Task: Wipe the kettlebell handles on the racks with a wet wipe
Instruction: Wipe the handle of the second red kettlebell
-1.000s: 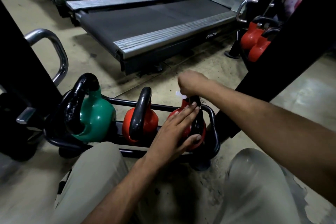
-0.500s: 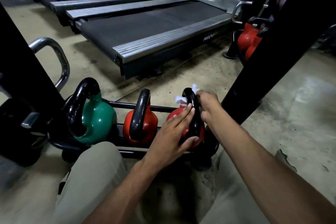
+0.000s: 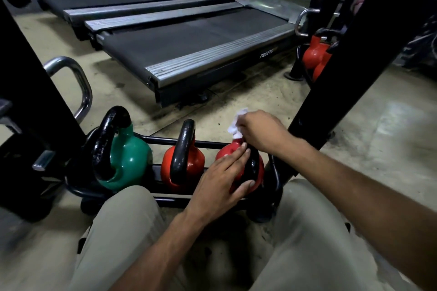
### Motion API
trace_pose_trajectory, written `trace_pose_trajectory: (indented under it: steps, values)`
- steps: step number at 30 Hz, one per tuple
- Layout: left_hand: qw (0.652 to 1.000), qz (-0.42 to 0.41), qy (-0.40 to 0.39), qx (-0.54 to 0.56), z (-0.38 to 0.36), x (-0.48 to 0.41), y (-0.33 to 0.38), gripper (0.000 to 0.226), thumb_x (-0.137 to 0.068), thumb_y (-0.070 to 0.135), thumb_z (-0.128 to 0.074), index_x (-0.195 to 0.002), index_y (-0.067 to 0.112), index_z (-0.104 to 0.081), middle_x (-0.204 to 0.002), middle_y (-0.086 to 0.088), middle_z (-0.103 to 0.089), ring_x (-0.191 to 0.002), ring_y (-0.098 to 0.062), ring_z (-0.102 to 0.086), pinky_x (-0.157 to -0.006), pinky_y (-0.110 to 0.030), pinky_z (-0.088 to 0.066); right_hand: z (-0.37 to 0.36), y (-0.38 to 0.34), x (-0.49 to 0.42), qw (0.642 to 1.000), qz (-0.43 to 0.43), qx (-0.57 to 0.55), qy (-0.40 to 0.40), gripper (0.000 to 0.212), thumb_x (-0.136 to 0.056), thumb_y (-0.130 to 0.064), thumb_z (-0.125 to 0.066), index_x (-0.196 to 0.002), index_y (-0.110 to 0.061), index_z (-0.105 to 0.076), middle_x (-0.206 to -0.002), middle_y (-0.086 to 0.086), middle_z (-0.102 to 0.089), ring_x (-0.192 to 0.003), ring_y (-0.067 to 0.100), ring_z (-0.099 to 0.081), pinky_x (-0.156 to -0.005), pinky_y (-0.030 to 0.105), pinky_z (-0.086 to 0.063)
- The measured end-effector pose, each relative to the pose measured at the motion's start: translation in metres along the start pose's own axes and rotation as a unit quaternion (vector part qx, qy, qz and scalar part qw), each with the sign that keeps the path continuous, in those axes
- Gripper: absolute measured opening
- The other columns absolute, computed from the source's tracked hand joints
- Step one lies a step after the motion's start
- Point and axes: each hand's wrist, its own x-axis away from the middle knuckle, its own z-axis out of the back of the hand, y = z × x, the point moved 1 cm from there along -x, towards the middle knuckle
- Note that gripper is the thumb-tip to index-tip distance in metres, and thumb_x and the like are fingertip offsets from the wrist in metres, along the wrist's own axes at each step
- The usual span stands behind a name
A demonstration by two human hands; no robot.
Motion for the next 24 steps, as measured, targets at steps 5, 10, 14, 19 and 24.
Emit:
trace_pose_trajectory:
  steps: [5,10,14,19,24]
  values:
    - [1.000,-0.004,0.001,0.004,0.003,-0.001,-0.001,0.070,-0.100,0.046,-0.059,-0.160,0.023,-0.033,-0.168,0.014,-0.023,-0.152,0.000,-0.024,-0.121,-0.034,-0.033,-0.050,0.008,0.012,0.769,-0.341,-0.527,0.122,0.026,-0.098,-0.030,-0.056,-0.095,-0.011,-0.074,-0.089,0.013,-0.074,-0.075,0.024,-0.067,-0.071,0.032,-0.053]
    - [1.000,-0.004,0.000,0.015,0.002,0.001,0.001,0.075,-0.097,0.048,-0.062,-0.161,0.022,-0.031,-0.169,0.015,-0.021,-0.152,0.003,-0.021,-0.121,-0.025,-0.029,-0.056,0.003,0.012,0.335,-0.386,-0.856,-0.076,0.043,-0.105,-0.013,-0.029,-0.135,0.004,-0.055,-0.083,0.023,-0.074,-0.062,0.033,-0.073,-0.050,0.033,-0.059]
    - [1.000,-0.006,0.007,0.024,-0.002,0.002,0.002,0.076,-0.096,0.045,-0.065,-0.160,0.020,-0.033,-0.168,0.014,-0.022,-0.152,0.001,-0.024,-0.120,-0.028,-0.034,-0.053,-0.001,0.011,0.403,-0.388,-0.829,0.017,0.025,-0.101,-0.012,-0.044,-0.113,0.002,-0.061,-0.094,0.027,-0.070,-0.063,0.035,-0.071,-0.052,0.034,-0.058]
    - [0.999,0.000,0.021,0.026,-0.002,0.001,0.000,0.073,-0.096,0.042,-0.067,-0.159,0.021,-0.036,-0.168,0.014,-0.025,-0.150,0.002,-0.028,-0.119,-0.030,-0.037,-0.035,0.003,0.009,0.920,-0.184,-0.290,0.187,0.018,-0.091,-0.018,-0.059,-0.096,-0.010,-0.074,-0.094,0.004,-0.076,-0.089,0.024,-0.069,-0.080,0.033,-0.053]
    - [1.000,0.008,0.000,0.012,-0.002,0.002,0.001,0.075,-0.097,0.045,-0.064,-0.160,0.022,-0.032,-0.168,0.011,-0.024,-0.153,0.000,-0.021,-0.121,-0.032,-0.034,-0.004,-0.005,-0.022,0.994,0.042,0.029,-0.101,0.017,-0.088,-0.019,-0.050,-0.076,-0.016,-0.063,-0.099,0.001,-0.071,-0.086,0.027,-0.066,-0.063,0.035,-0.051]
